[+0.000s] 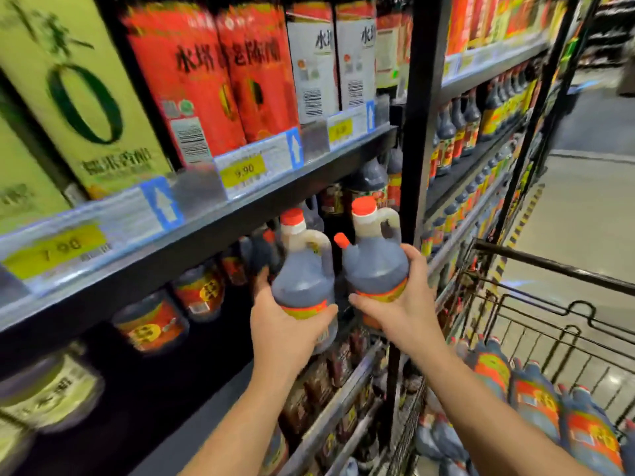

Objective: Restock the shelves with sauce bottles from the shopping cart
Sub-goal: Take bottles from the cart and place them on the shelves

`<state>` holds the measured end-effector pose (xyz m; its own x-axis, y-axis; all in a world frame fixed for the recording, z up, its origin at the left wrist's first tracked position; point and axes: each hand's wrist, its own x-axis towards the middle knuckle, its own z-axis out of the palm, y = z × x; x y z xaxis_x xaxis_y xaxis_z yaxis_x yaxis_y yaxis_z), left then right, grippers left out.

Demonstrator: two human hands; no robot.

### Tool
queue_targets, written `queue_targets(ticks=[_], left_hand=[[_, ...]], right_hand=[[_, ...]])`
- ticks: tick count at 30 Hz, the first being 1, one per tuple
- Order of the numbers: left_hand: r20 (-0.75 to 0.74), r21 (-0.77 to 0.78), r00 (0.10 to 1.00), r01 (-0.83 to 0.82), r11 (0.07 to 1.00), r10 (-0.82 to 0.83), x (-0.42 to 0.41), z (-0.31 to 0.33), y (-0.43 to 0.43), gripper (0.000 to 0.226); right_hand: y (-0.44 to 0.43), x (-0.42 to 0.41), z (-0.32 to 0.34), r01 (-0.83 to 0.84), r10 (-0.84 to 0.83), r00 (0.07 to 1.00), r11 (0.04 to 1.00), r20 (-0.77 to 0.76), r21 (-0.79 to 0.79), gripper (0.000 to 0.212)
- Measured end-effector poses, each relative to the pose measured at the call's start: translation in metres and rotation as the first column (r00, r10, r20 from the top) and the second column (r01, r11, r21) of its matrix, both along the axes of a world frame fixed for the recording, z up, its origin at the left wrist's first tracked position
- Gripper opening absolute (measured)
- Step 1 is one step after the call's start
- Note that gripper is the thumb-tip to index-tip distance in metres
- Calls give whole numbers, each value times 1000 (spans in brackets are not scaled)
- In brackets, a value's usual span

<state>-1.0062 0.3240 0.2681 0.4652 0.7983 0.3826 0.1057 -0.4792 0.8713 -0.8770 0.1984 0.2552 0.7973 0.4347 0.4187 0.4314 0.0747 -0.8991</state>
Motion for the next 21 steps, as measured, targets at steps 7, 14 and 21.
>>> queue_targets(ticks=[7,14,21], left_hand=[[-37,-34,996,-87,996,86,14,-12,17,108],[-164,-91,981,-121,989,105,29,-25,20,115],[-226,-155,969,-140,978,102,39,-31,22,115]], right_hand=[[47,34,-1,-123,124,992,992,-35,24,89],[67,60,-10,-248,244,964,969,-103,-22,90],[74,76,-20,-295,286,946,955,-150,-39,87]])
